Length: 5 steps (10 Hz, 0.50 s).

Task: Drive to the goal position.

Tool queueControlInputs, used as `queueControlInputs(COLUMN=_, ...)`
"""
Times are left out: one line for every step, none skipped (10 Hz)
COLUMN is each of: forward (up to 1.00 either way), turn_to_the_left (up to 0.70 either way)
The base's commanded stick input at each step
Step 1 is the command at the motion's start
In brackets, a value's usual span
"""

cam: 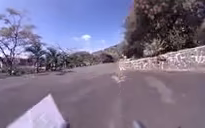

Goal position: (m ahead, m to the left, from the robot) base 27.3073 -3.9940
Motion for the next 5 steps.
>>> queueControlInputs(forward=0.5, turn_to_the_left=0.0)
queueControlInputs(forward=0.5, turn_to_the_left=0.0)
queueControlInputs(forward=0.5, turn_to_the_left=0.0)
queueControlInputs(forward=0.5, turn_to_the_left=0.0)
queueControlInputs(forward=0.5, turn_to_the_left=0.0)
